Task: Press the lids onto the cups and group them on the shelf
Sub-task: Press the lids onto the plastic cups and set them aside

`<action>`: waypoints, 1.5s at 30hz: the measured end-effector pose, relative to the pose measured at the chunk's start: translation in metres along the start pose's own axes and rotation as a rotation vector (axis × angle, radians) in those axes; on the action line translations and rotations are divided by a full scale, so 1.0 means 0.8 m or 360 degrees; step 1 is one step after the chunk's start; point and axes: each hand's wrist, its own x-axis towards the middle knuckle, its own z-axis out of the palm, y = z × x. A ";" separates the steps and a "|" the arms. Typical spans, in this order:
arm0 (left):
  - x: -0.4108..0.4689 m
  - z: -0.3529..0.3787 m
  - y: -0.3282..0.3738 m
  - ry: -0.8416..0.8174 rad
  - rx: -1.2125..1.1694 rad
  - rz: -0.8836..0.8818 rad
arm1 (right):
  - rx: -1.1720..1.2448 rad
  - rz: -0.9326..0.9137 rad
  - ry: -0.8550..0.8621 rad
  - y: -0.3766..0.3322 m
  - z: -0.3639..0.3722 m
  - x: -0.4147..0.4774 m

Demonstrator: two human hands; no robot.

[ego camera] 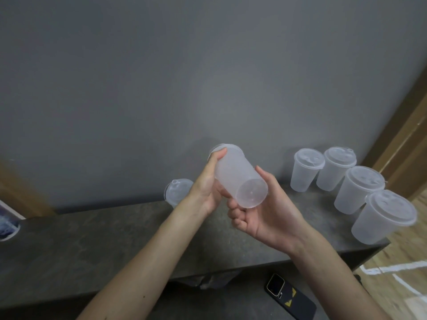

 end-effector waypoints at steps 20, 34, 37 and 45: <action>-0.002 0.023 -0.075 -0.0069 -0.0733 -0.0356 | -0.2263 -0.1461 0.1330 -0.033 -0.016 0.006; 0.026 0.017 -0.064 0.0517 -0.0217 0.0275 | -0.2427 -0.0896 0.1007 -0.026 -0.104 -0.021; 0.029 0.027 -0.074 0.0400 0.0591 0.0817 | -0.2748 -0.0571 0.0821 -0.015 -0.136 -0.022; 0.058 0.055 -0.110 -0.0133 0.1050 0.0548 | -0.2146 -0.0746 0.1295 0.004 -0.229 -0.027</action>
